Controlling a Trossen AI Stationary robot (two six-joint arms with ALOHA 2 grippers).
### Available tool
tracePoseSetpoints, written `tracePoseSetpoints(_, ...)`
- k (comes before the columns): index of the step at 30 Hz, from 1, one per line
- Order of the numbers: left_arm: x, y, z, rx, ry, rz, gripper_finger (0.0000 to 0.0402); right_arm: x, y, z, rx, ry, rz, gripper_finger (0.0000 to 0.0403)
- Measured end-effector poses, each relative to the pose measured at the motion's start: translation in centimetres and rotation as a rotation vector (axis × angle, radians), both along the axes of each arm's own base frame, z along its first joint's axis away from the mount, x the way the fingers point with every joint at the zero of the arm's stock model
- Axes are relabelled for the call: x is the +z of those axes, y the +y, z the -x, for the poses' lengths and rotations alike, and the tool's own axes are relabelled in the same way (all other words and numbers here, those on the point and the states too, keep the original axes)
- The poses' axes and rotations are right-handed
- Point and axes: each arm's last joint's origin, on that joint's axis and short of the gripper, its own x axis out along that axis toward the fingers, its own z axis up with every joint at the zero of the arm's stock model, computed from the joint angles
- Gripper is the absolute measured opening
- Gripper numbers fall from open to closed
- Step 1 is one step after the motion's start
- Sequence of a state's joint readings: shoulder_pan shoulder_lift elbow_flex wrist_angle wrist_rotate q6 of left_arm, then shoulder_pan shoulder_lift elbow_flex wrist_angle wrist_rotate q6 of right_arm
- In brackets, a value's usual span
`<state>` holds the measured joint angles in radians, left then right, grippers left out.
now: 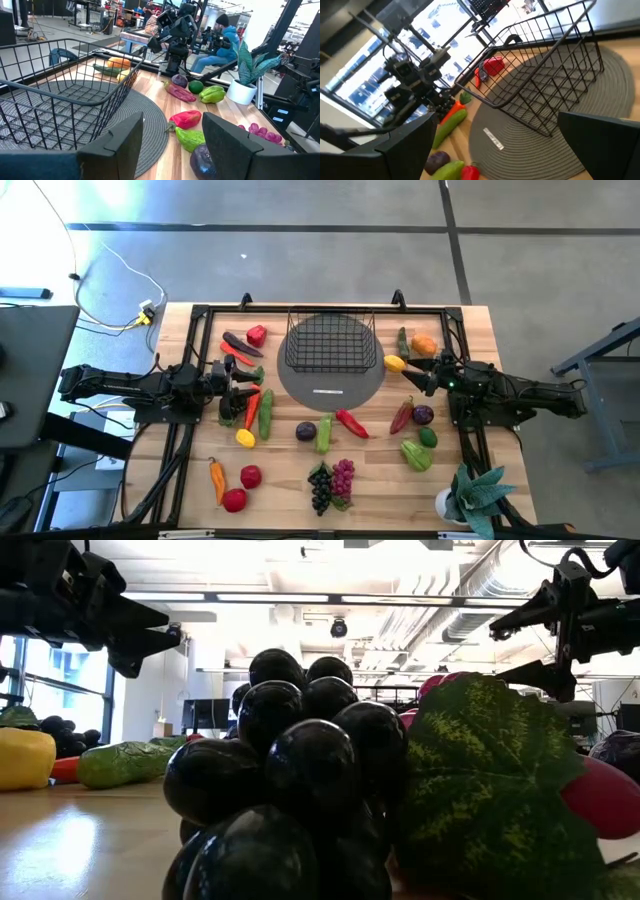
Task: Build produce basket
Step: Put the yellow mango into the black wire basket
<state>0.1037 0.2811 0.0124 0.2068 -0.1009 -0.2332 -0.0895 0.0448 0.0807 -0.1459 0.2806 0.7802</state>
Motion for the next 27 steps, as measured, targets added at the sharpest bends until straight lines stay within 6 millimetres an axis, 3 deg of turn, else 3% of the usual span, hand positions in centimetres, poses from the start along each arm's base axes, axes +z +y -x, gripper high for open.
tracePoseSetpoints(11, 0.0, 0.0, 0.0, 0.000, -0.001, 0.001, 0.0195, 0.2, 0.0, 0.0, -0.021, -0.084, -0.173, 0.0399)
tracePoseSetpoints(18, 0.0, 0.0, 0.0, 0.000, 0.000, 0.000, 0.0195, 1.5, -0.3, 0.1, -0.098, -0.216, -0.171, 0.0399)
tracePoseSetpoints(27, 0.0, 0.0, 0.0, 0.000, 0.000, 0.000, 0.0195, 5.5, -0.3, 1.3, -0.167, -0.262, -0.086, 0.0399)
